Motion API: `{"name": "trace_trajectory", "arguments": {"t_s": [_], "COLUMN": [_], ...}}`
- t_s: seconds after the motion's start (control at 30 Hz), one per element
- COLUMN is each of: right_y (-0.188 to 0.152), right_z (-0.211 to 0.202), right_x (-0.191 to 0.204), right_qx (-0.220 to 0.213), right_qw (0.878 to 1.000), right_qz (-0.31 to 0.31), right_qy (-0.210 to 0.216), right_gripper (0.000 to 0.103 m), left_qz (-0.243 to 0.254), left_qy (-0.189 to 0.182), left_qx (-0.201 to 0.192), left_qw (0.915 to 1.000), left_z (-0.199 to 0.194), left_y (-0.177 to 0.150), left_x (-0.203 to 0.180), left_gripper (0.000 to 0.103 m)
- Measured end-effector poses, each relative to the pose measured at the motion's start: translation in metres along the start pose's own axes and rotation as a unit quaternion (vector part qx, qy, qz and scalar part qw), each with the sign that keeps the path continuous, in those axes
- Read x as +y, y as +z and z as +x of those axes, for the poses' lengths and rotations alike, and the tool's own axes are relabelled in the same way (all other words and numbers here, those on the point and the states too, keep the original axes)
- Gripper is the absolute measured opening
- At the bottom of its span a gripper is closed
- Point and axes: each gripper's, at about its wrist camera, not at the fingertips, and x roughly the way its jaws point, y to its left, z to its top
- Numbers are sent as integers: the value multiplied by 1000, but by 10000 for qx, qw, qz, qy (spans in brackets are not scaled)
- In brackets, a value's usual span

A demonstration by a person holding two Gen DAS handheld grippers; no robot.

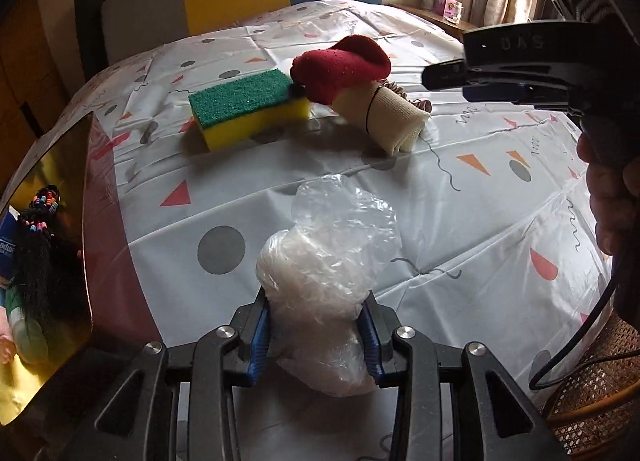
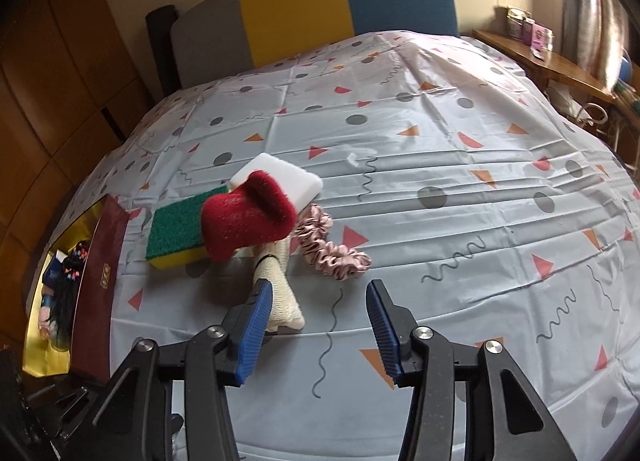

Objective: Organize soft objects
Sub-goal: 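Hold the plastic bag with left while right grasps the red knit fabric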

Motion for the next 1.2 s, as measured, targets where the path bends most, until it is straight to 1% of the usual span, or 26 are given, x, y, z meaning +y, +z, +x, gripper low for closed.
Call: {"name": "trace_trajectory", "arguments": {"t_s": [0.03,0.1,0.13,0.17,0.23,0.3,0.37,0.43,0.53,0.67,0.73,0.77,0.8,0.83,0.87,0.9,0.93,1.03,1.1,1.13,1.2], "right_y": [-1,-1,-1,-1,1,8,20,32,47,60,60,58,56,53,53,53,53,51,48,45,33], "right_z": [1,4,5,5,5,5,6,10,21,48,62,70,77,83,82,78,72,45,24,15,-1], "right_x": [1,4,6,9,15,20,26,35,53,76,82,85,86,87,86,84,82,78,76,76,72], "right_qx": [6,19,-9,-44,-90,-161,-256,-241,-189,110,241,352,493,593,527,432,369,43,-115,-156,-55], "right_qw": [10000,9997,9997,9997,9994,9993,9988,9978,9945,9851,9804,9774,9740,9706,9708,9737,9760,9782,9816,9826,9852], "right_qz": [2,28,22,-8,-125,-216,-335,-542,-1018,-1716,-1945,-2071,-2198,-2300,-2297,-2210,-2128,-2062,-1904,-1851,-1681], "right_qy": [92,252,242,254,297,263,265,308,156,-41,-186,-220,-256,-378,-442,-358,-284,-259,-87,2,339], "right_gripper": [50,58,70,75,77,83,91,93,97,98,98,88,74,49,49,42,38,38,38,38,38], "left_qz": [2,-12,21,32,-15,-55,-63,-78,-114,-166,-183,-191,-204,-227,-238,-248,-252,-235,-251,-247,-236], "left_qy": [-3,-17,-2,7,-40,-105,-142,-151,-179,-229,-236,-243,-251,-262,-270,-280,-285,-273,-271,-265,-240], "left_qx": [-6,-58,-98,-126,-126,-132,-163,-200,-210,-235,-237,-238,-239,-237,-238,-244,-249,-264,-270,-269,-276], "left_qw": [10000,10000,10000,9999,9999,9998,9997,9997,9996,9993,9993,9992,9992,9991,9991,9990,9990,9990,9990,9990,9991], "left_z": [0,0,0,-1,-1,0,0,-1,-1,-2,-2,-2,-2,-2,-2,-2,-2,-2,-2,-2,-2], "left_y": [0,-2,-4,-5,-5,-5,-6,-7,-7,-8,-8,-8,-8,-8,-8,-8,-8,-9,-9,-9,-9], "left_x": [0,1,0,-1,0,2,3,4,4,7,7,7,7,7,8,8,8,8,9,8,7], "left_gripper": [38,38,38,38,38,38,38,38,38,38,38,38,38,38,38,38,38,38,38,38,38]}}
